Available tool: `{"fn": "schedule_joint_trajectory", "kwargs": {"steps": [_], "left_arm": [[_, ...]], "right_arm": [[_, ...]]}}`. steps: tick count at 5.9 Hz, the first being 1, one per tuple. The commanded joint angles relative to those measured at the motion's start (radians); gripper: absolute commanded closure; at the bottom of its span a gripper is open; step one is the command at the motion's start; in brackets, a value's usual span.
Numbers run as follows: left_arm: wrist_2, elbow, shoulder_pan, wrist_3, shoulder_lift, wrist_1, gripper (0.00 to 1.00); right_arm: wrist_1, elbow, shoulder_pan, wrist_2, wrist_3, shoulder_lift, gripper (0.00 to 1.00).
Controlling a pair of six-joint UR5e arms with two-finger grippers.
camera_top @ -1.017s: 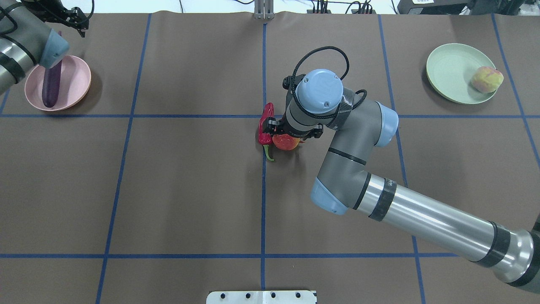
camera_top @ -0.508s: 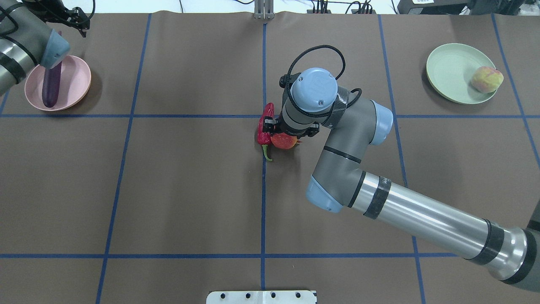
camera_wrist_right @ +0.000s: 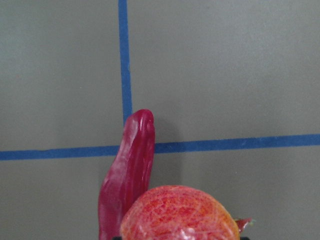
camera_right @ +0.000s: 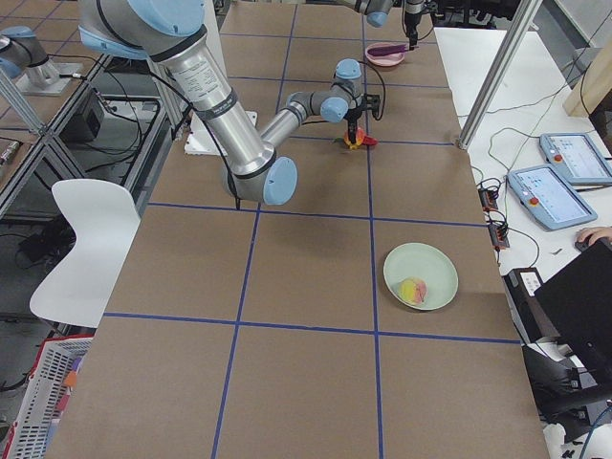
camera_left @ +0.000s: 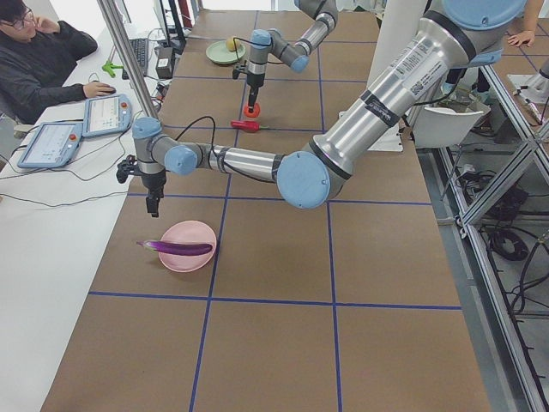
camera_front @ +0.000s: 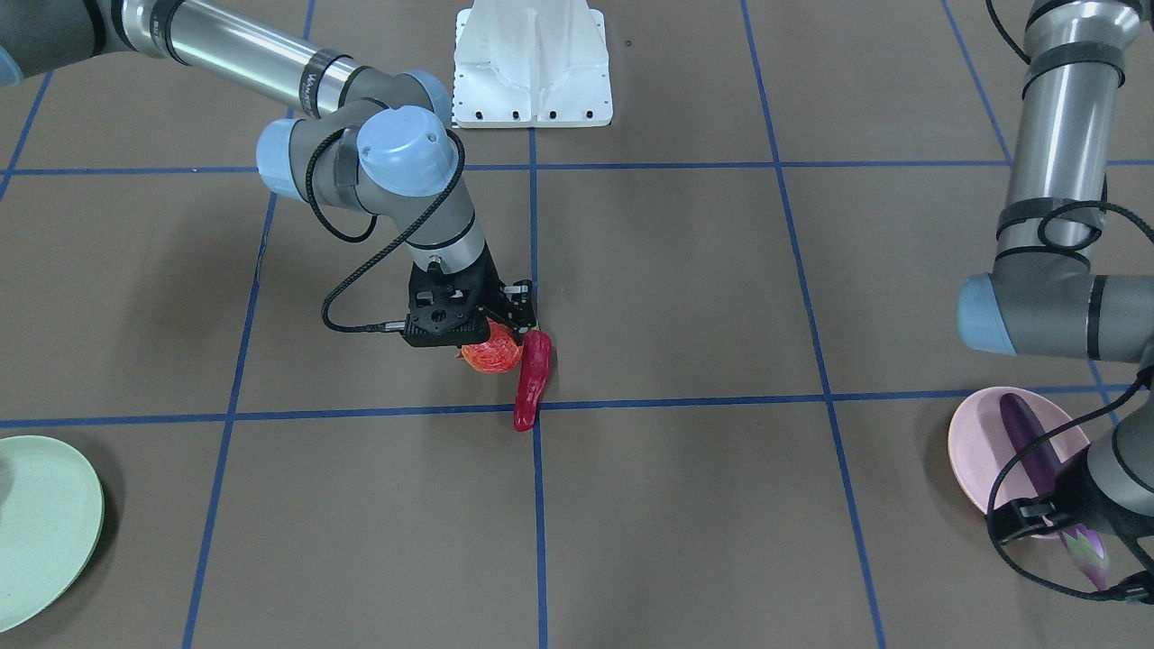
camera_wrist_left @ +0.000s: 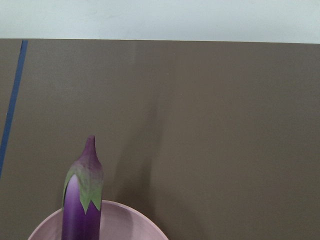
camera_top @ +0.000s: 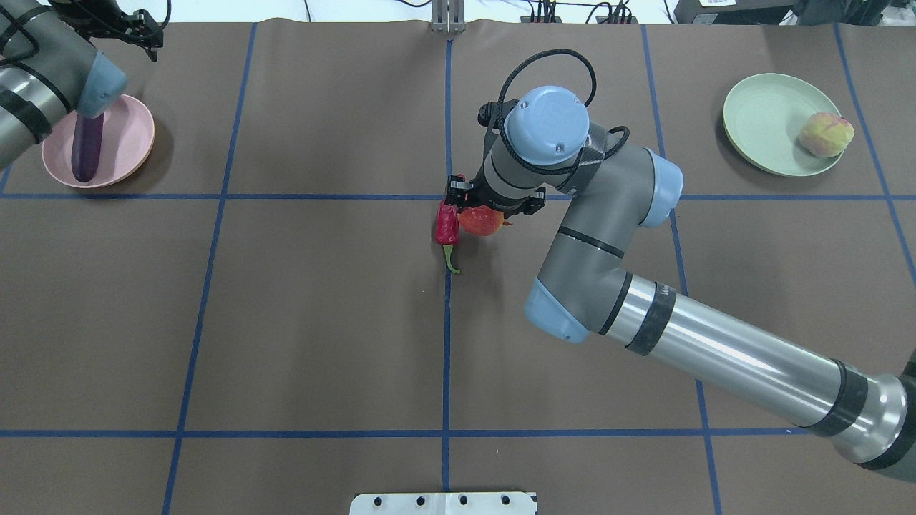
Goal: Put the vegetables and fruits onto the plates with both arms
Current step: 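Lift the pomegranate toward the green plate while the left gripper approaches the chili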
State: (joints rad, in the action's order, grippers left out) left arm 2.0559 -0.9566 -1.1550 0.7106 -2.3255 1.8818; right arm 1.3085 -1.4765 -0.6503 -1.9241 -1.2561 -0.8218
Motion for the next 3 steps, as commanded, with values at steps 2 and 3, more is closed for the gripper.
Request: {"fn": "schedule_joint_trajectory", "kwargs": {"steps": [2,3], "left_arm": [[0.213,-0.182,0.113,0.276,-0.029,-0.018,0.0],[0.23,-0.286,0.185,0.384,-0.029,-0.023,0.0]], "right_arm": [[0.134,-0.117,-0.144,-0.09,0.089,-0.051,1.0],[0.144,-0.149,-0.193,-0.117,0.174,-0.11,1.0]]}}
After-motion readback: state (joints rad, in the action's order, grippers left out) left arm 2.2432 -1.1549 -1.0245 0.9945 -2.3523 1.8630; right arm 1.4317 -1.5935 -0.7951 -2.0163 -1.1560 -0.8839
